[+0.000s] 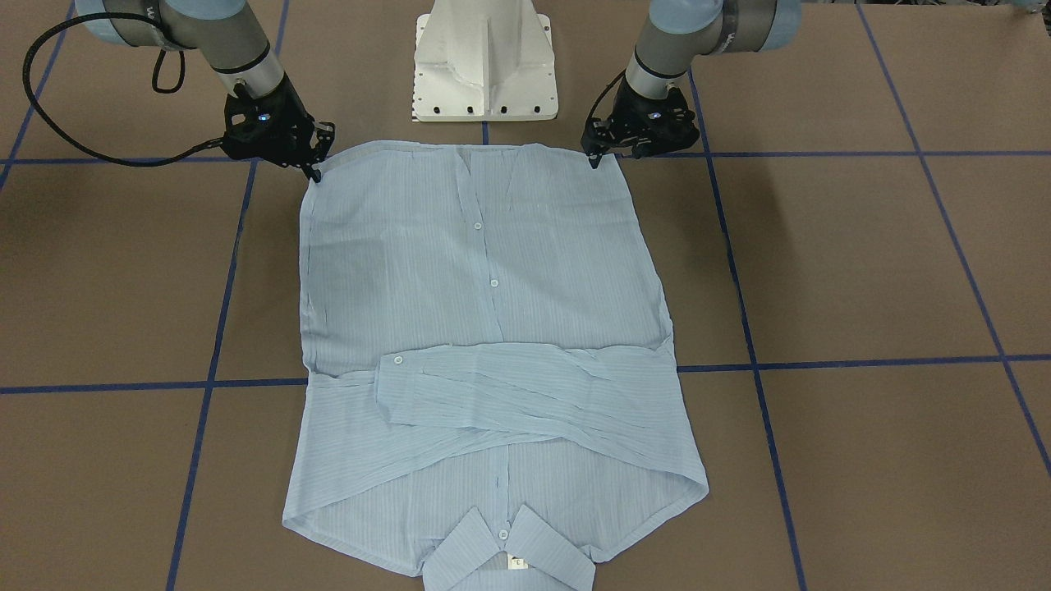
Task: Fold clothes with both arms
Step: 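Lower both grippers to the hem corners nearest the robot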
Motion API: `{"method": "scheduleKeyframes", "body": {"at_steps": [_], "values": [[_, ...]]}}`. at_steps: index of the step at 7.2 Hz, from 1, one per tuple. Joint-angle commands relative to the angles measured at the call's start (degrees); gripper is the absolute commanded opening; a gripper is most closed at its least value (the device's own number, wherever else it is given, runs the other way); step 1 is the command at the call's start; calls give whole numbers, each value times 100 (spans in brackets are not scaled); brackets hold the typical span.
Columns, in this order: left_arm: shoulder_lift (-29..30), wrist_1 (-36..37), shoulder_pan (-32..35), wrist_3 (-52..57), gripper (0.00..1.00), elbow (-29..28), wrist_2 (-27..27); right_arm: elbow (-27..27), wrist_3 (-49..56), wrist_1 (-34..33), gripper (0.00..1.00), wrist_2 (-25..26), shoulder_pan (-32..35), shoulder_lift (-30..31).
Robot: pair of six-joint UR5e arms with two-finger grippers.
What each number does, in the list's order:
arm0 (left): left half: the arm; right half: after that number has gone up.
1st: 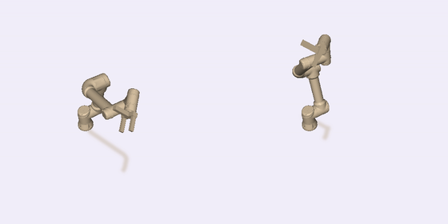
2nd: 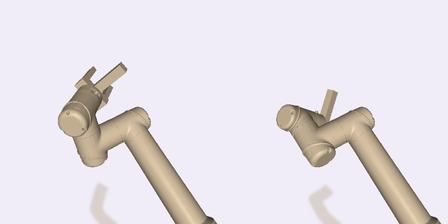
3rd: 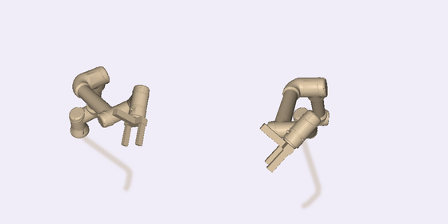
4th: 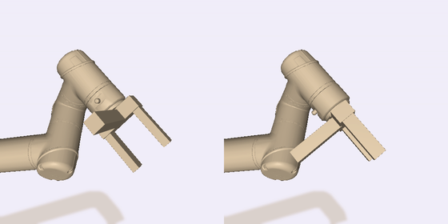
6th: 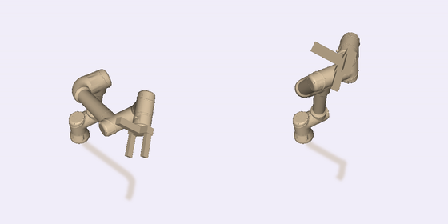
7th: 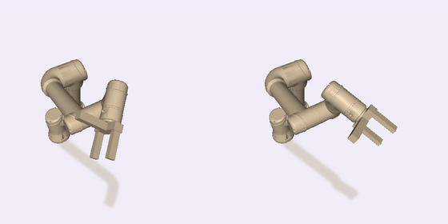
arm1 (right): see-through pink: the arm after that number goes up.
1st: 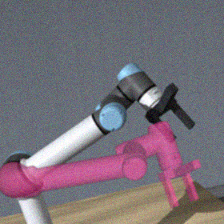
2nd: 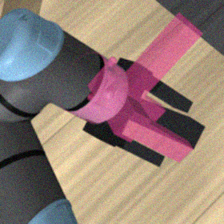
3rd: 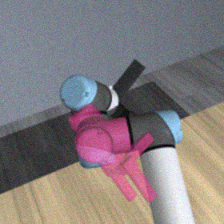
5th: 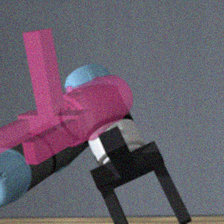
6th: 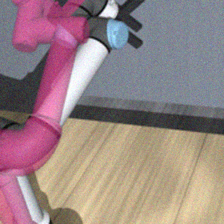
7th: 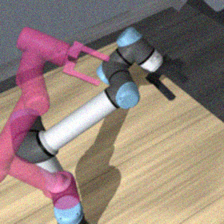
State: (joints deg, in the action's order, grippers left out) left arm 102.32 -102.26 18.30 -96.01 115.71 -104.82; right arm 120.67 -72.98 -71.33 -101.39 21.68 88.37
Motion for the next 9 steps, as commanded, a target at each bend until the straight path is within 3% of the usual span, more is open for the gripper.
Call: {"method": "scheduleKeyframes", "body": {"at_steps": [1,5,7,9], "values": [[51,4,-19,-32,78,-197,14,-8,3,-4,0,-29,38,-4],[52,-5,-265,-252,69,-338,40,-8,3,-4,0,-38,55,-4],[52,4,-265,-261,52,-347,111,-8,3,5,0,-38,55,-4],[69,-5,-274,-287,24,-338,111,-8,3,-4,0,-47,90,-4]]}}
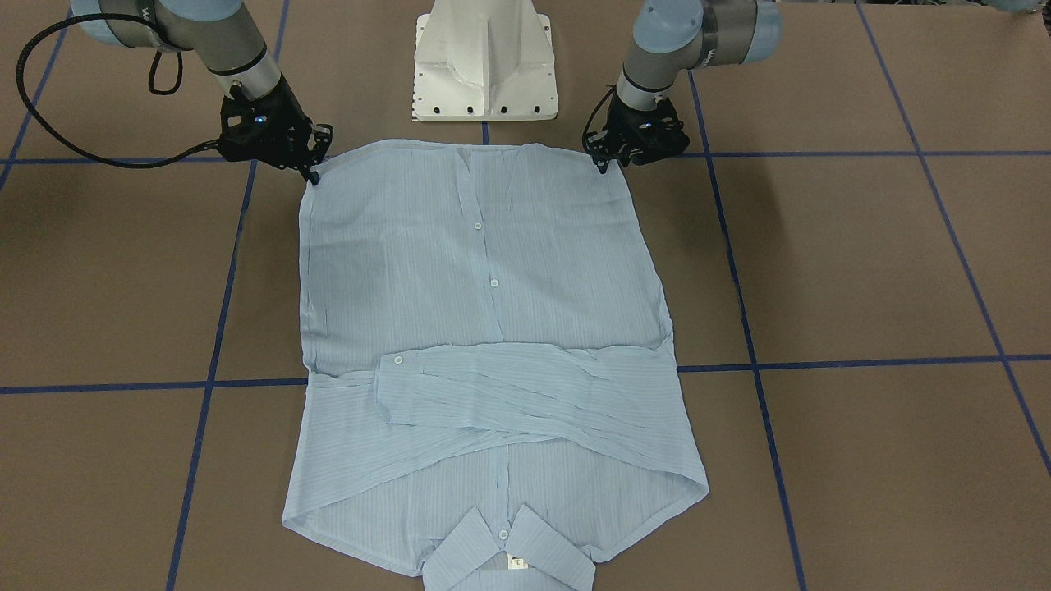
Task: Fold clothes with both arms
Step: 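Grasp the hem corners with both grippers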
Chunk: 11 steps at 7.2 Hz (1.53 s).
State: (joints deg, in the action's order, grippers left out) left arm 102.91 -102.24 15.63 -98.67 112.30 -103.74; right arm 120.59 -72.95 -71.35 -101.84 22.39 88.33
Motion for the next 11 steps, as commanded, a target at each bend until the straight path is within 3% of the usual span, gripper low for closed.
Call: {"method": "scheduleKeyframes", "body": {"at_steps": [1,7,11], "values": [[10,2,2,-21,0,20,3,0,0,-2,0,-11,28,0],[-52,-7,300,75,0,187,-15,-35,17,-55,0,7,317,-185],[-43,-7,371,163,0,204,-32,-53,97,-55,0,-424,722,-202]]}}
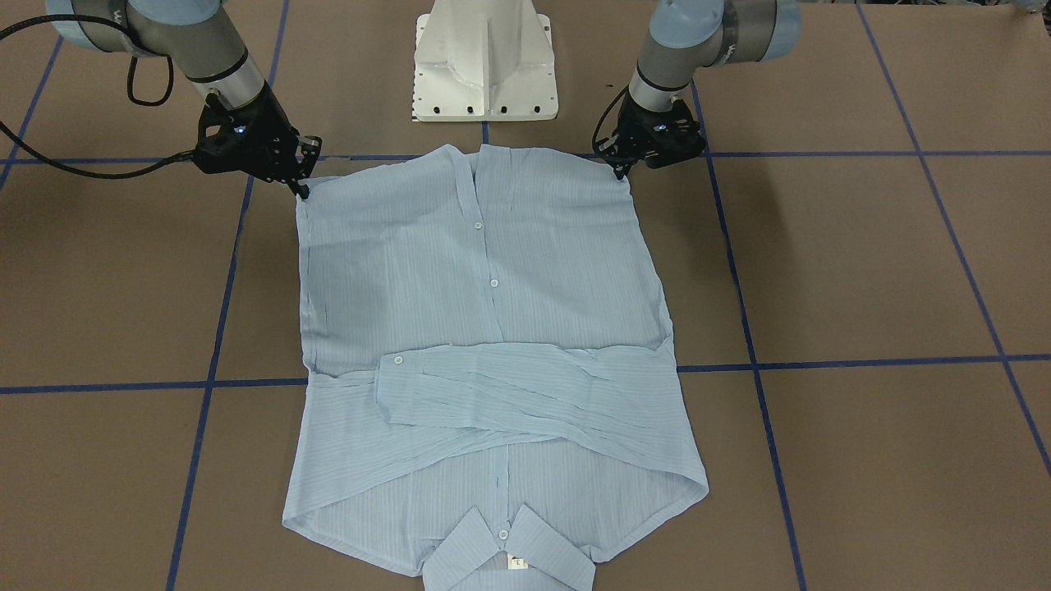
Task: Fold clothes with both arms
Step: 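Grasp the hem corners with both grippers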
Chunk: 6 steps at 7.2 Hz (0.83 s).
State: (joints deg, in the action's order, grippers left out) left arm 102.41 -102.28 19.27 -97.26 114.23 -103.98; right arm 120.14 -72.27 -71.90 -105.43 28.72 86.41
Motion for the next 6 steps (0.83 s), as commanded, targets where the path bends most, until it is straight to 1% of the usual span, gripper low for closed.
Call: {"method": "scheduleKeyframes", "body": {"at_steps": [1,3,5,6], "values": [[7,-12,15,23,0,81,-25,-16,29,1,0,-118,133,-10],[-2,-12,59,23,0,258,-52,-17,29,9,0,-224,248,-10],[-11,-29,155,32,0,258,-52,-86,46,36,0,-276,353,-10],[-28,-29,234,206,0,267,-52,-130,46,53,0,-390,502,-10]]}}
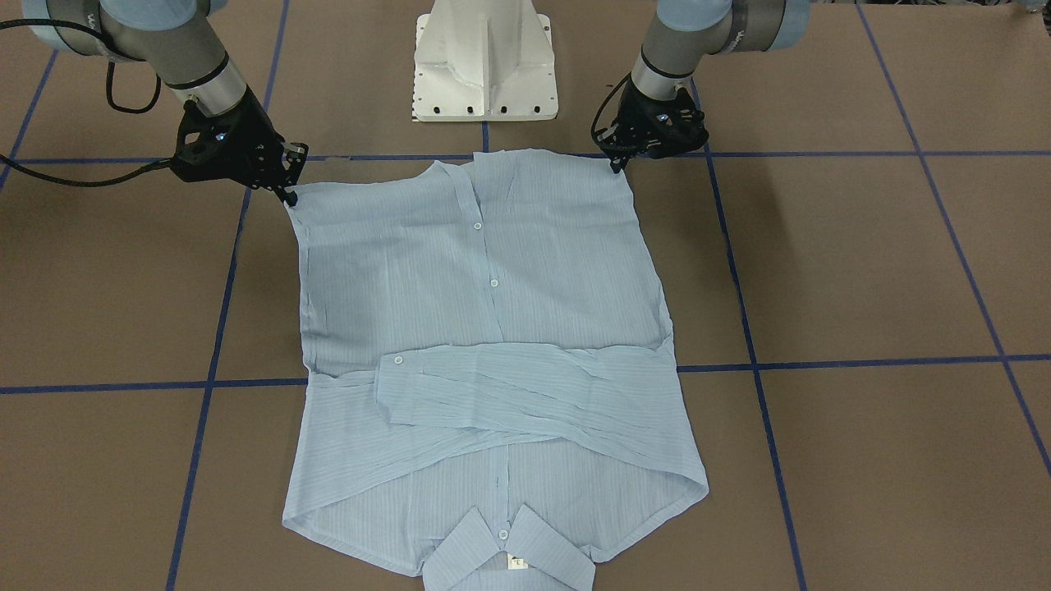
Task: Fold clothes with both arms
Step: 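Lift the hem with both grippers and fold it toward the collar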
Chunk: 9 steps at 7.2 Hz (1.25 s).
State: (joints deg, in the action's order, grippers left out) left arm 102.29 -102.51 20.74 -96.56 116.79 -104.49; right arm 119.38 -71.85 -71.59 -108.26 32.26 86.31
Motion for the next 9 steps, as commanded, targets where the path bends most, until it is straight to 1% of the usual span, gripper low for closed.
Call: {"method": "scheduleKeyframes", "body": {"at_steps": [1,2,3,5,6,8,9], "values": [[-16,-6,131,242,0,28,-10,-81,13,31,0,-229,280,-17],[-24,-15,323,243,0,428,-36,-151,13,14,0,-352,429,-226],[-16,20,508,243,0,536,-410,-213,4,-38,0,-536,570,-437],[2,11,824,435,0,485,-475,-336,13,13,0,-635,781,-475],[2,11,1035,628,0,467,-484,-415,117,-12,0,-644,956,-596],[63,3,1456,832,0,379,-642,-949,154,-39,0,-1238,1535,-1218],[246,-32,1755,832,0,223,-782,-1222,162,-30,0,-1276,1729,-1465]]}}
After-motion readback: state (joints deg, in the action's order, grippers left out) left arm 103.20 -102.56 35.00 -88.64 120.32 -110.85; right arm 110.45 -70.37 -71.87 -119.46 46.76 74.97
